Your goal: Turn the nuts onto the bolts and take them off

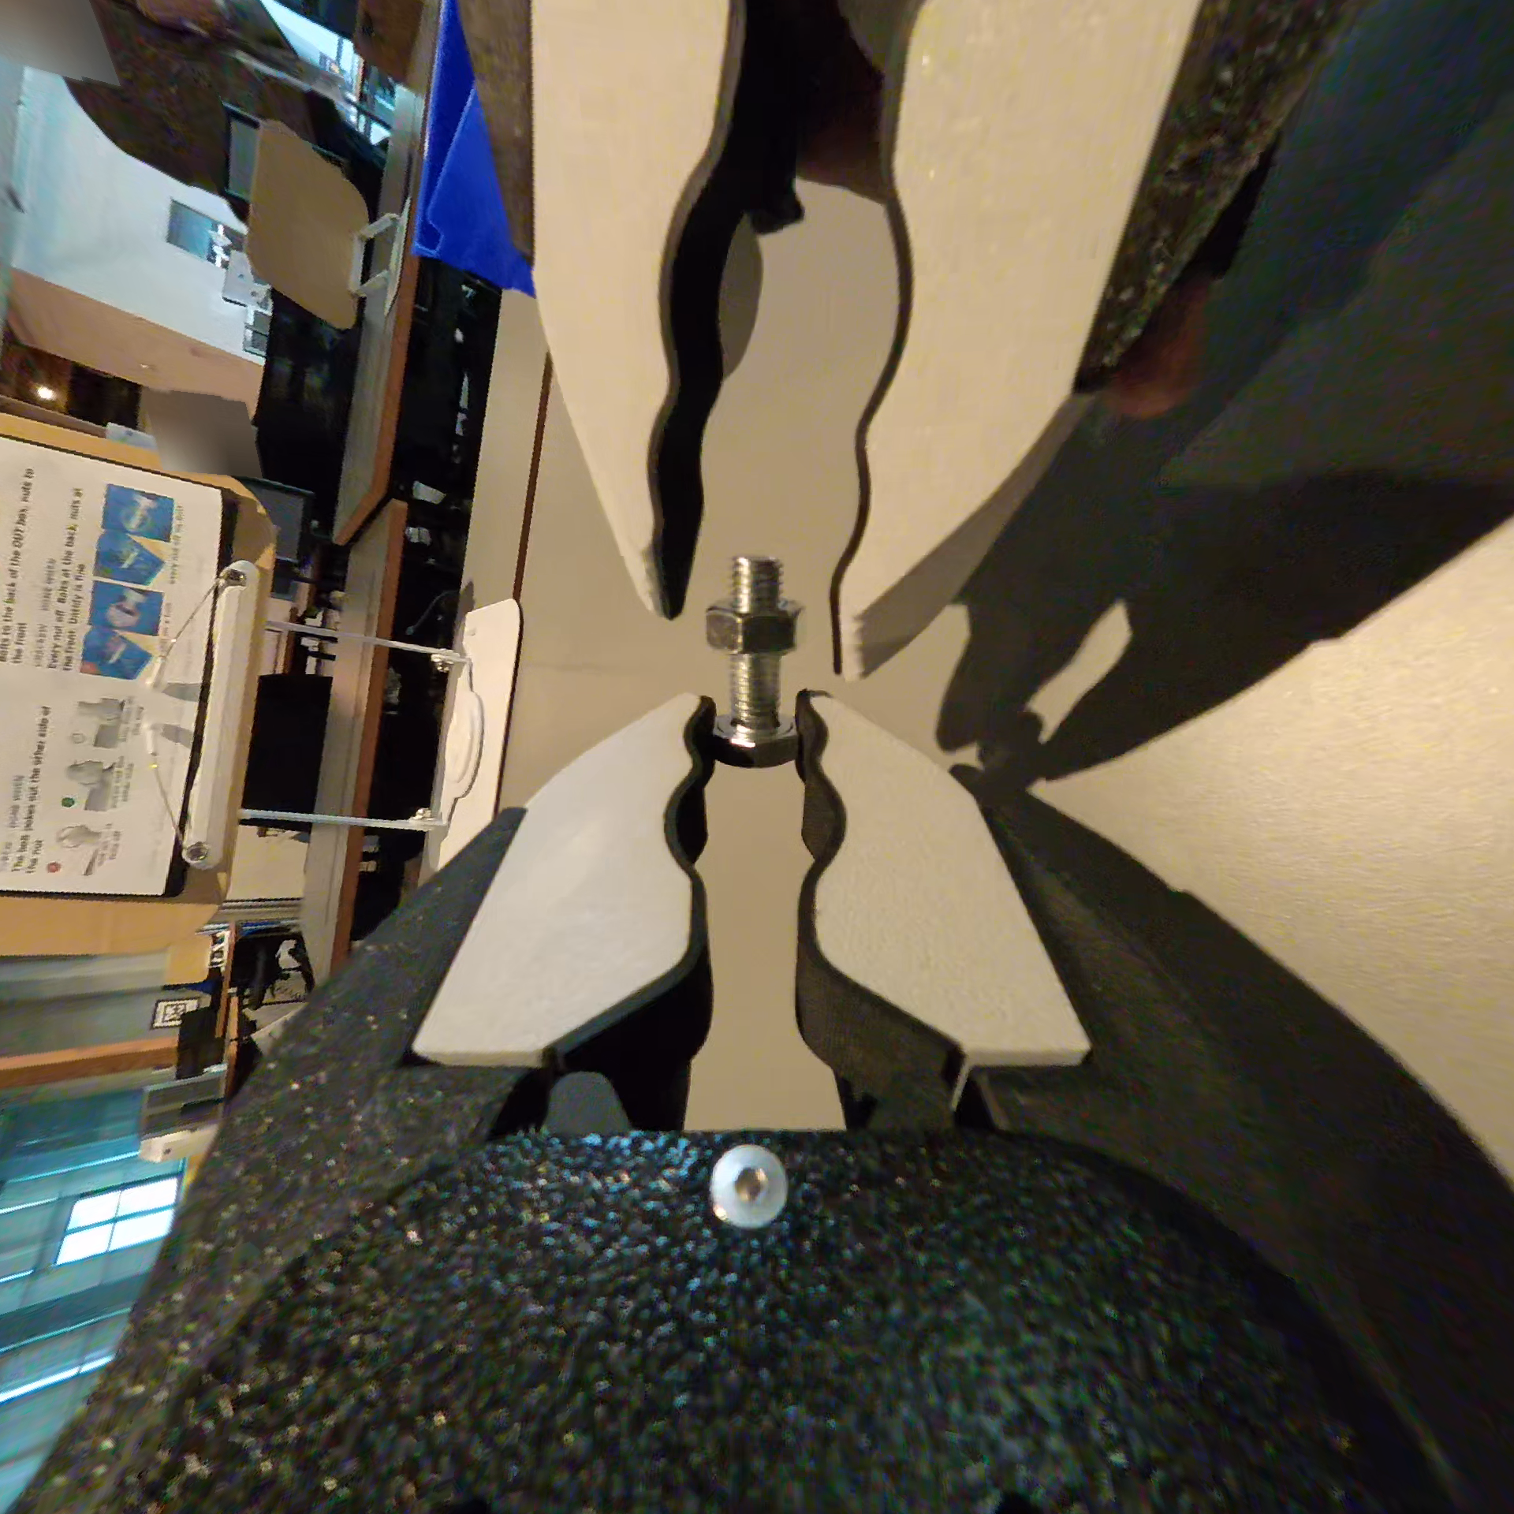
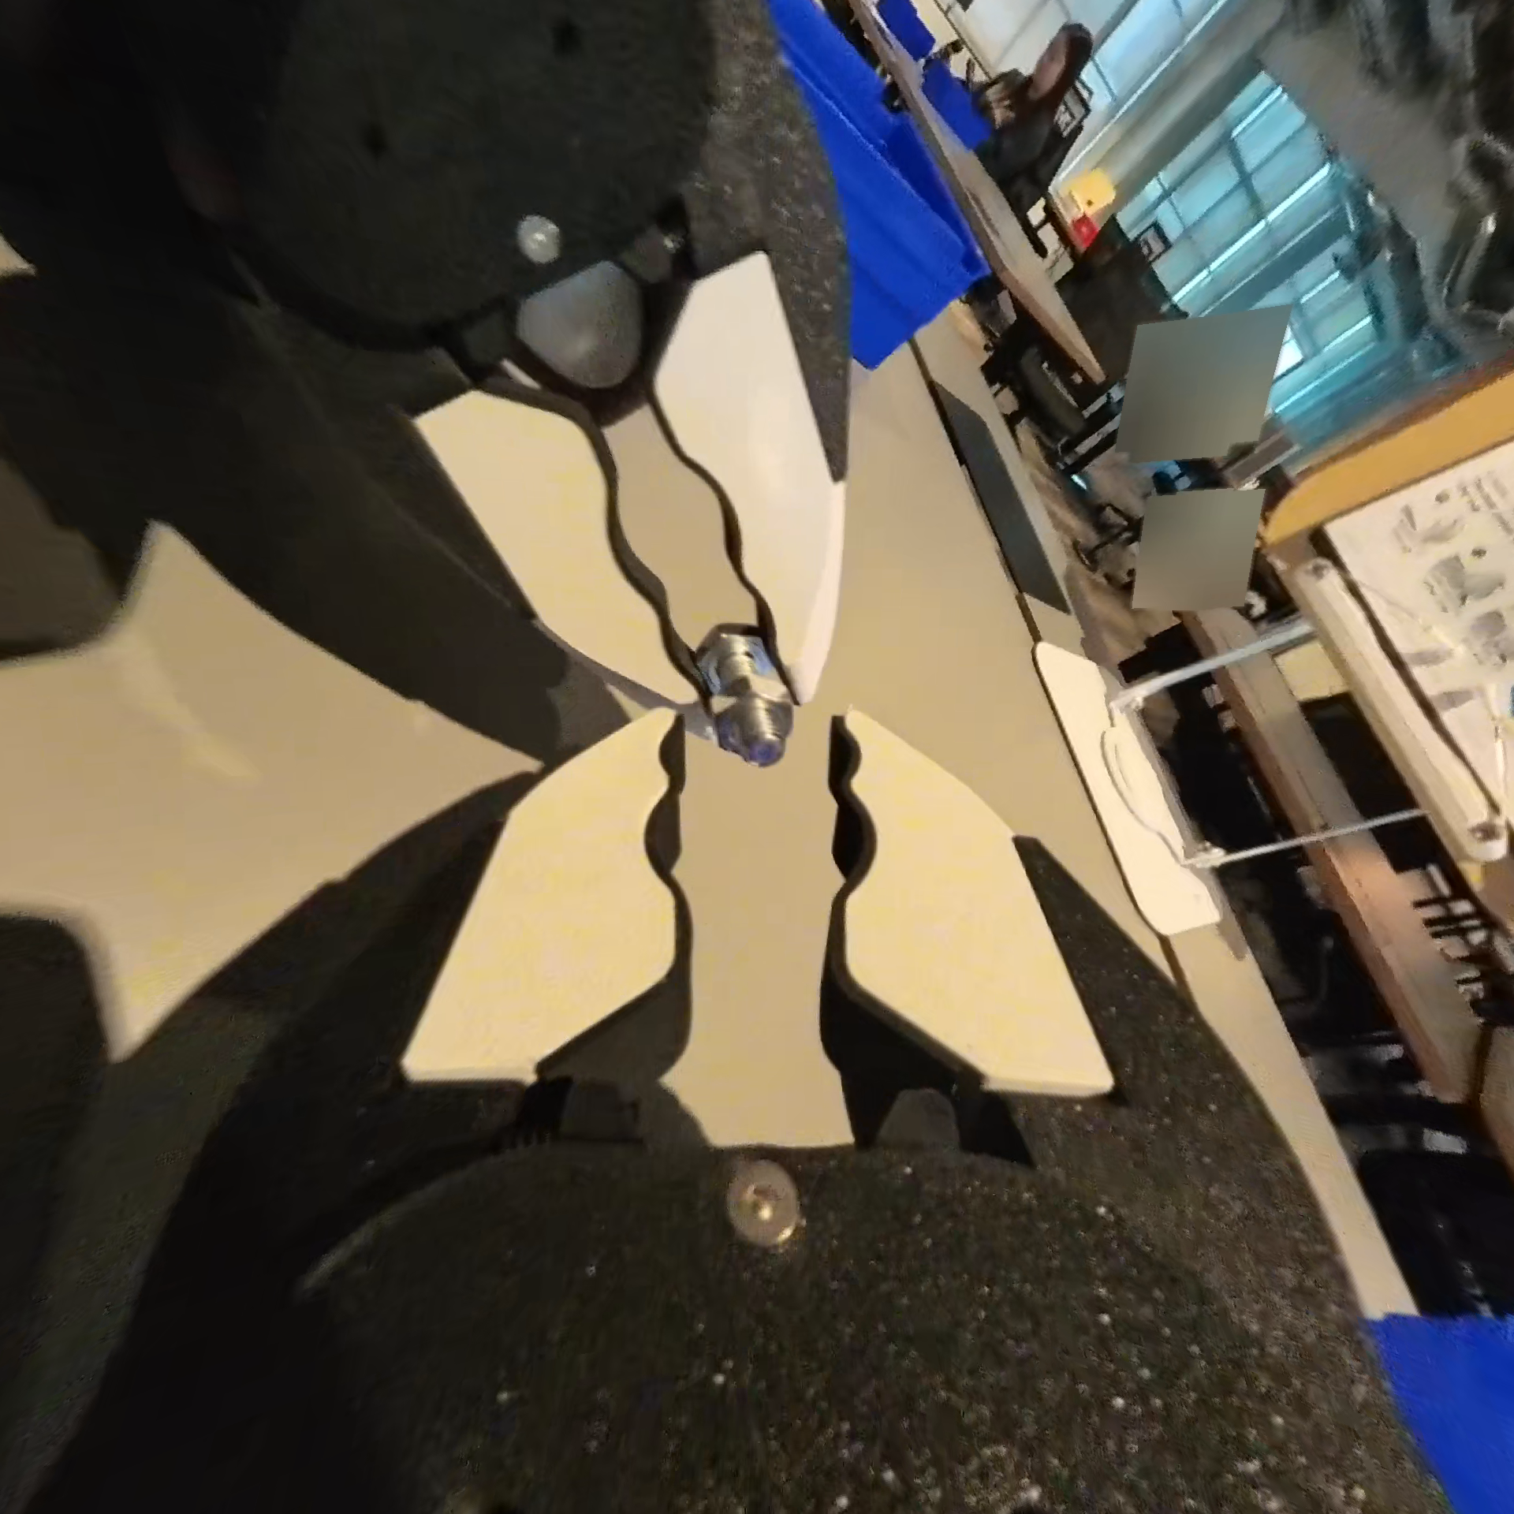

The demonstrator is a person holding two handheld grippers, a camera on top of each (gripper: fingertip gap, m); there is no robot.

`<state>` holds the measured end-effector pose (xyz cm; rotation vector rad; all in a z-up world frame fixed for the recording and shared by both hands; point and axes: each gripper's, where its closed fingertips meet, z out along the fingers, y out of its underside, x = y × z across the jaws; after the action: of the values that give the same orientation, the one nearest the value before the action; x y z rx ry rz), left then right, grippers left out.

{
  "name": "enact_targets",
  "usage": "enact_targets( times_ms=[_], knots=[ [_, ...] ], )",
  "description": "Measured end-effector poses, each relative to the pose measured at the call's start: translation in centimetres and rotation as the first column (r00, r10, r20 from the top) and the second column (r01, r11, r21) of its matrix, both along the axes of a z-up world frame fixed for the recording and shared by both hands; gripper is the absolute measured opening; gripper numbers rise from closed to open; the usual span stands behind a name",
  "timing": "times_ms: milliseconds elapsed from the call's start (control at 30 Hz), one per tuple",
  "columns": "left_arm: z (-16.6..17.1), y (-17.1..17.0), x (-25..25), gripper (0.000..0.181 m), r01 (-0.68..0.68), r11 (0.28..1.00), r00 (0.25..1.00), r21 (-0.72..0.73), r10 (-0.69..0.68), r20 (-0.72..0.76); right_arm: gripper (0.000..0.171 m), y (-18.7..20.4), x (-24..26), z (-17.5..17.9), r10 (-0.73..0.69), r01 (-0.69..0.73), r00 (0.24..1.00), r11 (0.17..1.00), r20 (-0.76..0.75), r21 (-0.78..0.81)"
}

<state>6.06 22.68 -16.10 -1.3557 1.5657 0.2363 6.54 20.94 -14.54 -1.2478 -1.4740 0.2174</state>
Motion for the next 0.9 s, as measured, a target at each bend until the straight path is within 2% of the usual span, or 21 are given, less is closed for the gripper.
enact_targets(
  times_ms=[200, 267, 333, 400, 467, 533, 567, 633, 767, 900],
  knots=[
    [0.0, 0.0, 0.0, 0.019, -0.001, 1.0, 1.0, 0.029, 0.002, -0.021, 0.019, -0.3, -0.4, -0.1, -0.009, 0.009, 1.0, 1.0, -0.005, -0.025],
    [0.1, 0.3, -0.2, 0.019, -0.018, 0.997, 0.999, 0.072, 0.022, -0.05, 0.019, -0.1, -0.4, -0.2, -0.038, 0.033, 0.999, 0.992, -0.037, -0.119],
    [0.1, 0.6, -0.5, 0.019, -0.035, 0.991, 0.994, 0.127, 0.048, -0.095, 0.018, 0.0, -0.6, -0.4, -0.078, 0.05, 0.993, 0.958, -0.089, -0.281],
    [0.2, 0.7, -0.7, 0.019, -0.043, 0.984, 0.989, 0.175, 0.067, -0.131, 0.018, 0.0, -0.8, -0.5, -0.122, 0.02, 0.977, 0.867, -0.173, -0.497],
    [0.4, 0.7, -0.6, 0.019, -0.041, 0.982, 0.99, 0.184, 0.064, -0.122, 0.018, -0.1, -0.9, -0.2, -0.152, -0.083, 0.949, 0.724, -0.276, -0.684],
    [0.6, 0.6, -0.5, 0.019, -0.043, 0.985, 0.994, 0.165, 0.058, -0.092, 0.018, -0.3, -0.9, 0.3, -0.151, -0.197, 0.92, 0.618, -0.362, -0.761],
    [0.7, 0.7, -0.5, 0.019, -0.047, 0.986, 0.995, 0.161, 0.061, -0.084, 0.023, -0.2, -0.8, 0.5, -0.143, -0.221, 0.913, 0.613, -0.382, -0.758],
    [0.5, 0.7, -0.5, 0.019, -0.048, 0.991, 0.996, 0.128, 0.057, -0.066, 0.037, 0.4, -0.3, 0.6, -0.118, -0.201, 0.917, 0.689, -0.381, -0.696],
    [0.4, 0.8, -0.7, 0.019, -0.054, 0.997, 0.998, 0.061, 0.055, -0.024, 0.038, 0.9, 0.6, 0.9, -0.027, -0.086, 0.963, 0.911, -0.267, -0.403],
    [0.3, 0.6, -0.5, 0.019, -0.044, 0.998, 0.999, 0.05, 0.045, -0.02, 0.032, 0.6, 0.7, 0.9, 0.021, -0.035, 0.992, 0.994, -0.128, -0.104]
  ],
)
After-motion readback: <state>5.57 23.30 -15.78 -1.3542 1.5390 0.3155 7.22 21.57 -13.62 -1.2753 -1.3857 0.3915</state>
